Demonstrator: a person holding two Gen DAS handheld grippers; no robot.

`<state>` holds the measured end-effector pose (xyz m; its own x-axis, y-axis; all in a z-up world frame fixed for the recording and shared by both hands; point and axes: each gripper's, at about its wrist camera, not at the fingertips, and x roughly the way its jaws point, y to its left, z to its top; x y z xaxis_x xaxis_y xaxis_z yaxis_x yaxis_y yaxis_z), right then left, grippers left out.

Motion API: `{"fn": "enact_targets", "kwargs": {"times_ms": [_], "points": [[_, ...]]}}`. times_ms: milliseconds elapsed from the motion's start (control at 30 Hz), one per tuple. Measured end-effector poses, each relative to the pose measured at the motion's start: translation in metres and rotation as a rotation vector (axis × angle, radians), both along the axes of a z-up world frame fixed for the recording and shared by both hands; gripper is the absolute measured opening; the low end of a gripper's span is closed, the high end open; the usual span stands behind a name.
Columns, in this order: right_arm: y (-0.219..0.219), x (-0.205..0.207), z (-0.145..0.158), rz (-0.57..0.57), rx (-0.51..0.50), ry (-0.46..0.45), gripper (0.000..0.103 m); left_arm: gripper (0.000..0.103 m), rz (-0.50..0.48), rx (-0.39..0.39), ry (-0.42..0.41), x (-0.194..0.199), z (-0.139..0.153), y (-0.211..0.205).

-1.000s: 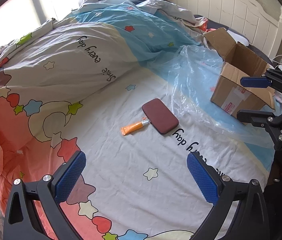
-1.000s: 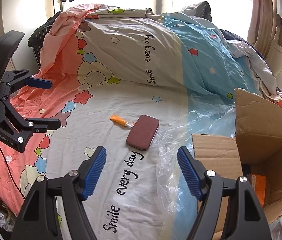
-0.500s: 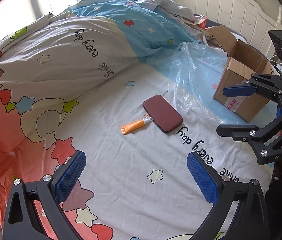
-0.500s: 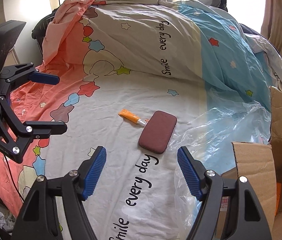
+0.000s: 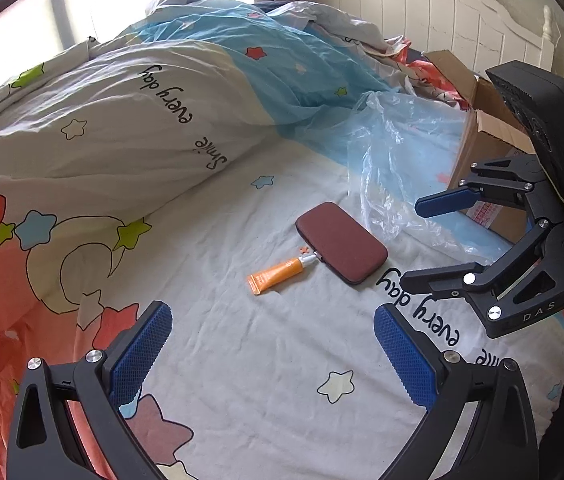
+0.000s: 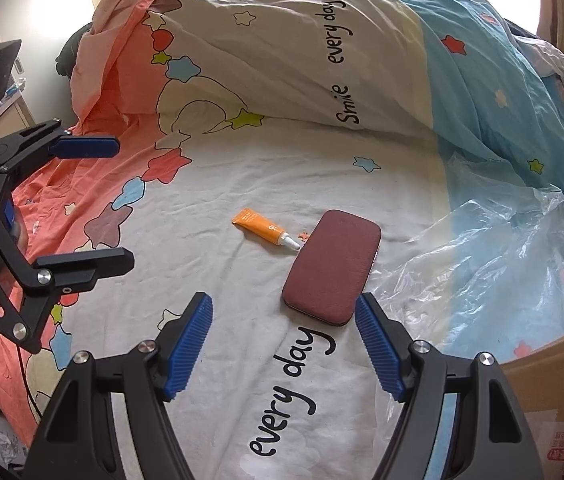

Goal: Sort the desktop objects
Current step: 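Lower the right tool over the dark red case and close on it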

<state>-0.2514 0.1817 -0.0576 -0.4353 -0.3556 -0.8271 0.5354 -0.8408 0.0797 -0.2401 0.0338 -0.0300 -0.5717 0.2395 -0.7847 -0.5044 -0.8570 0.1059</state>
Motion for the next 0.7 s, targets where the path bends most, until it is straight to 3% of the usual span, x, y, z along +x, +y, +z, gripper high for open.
{"fn": "enact_targets", "kwargs": {"times_ms": [433, 700], "points": [[0.000, -0.028, -0.030, -0.028, -0.025, -0.034, 0.071, 0.103, -0.019, 0.053, -0.035, -0.024, -0.030, -0.002], [0.001, -0.043, -0.039, -0.054, -0.035, -0.057, 0.071, 0.103, -0.063, 0.043, -0.038, -0.036, -0.039, 0.012]]}}
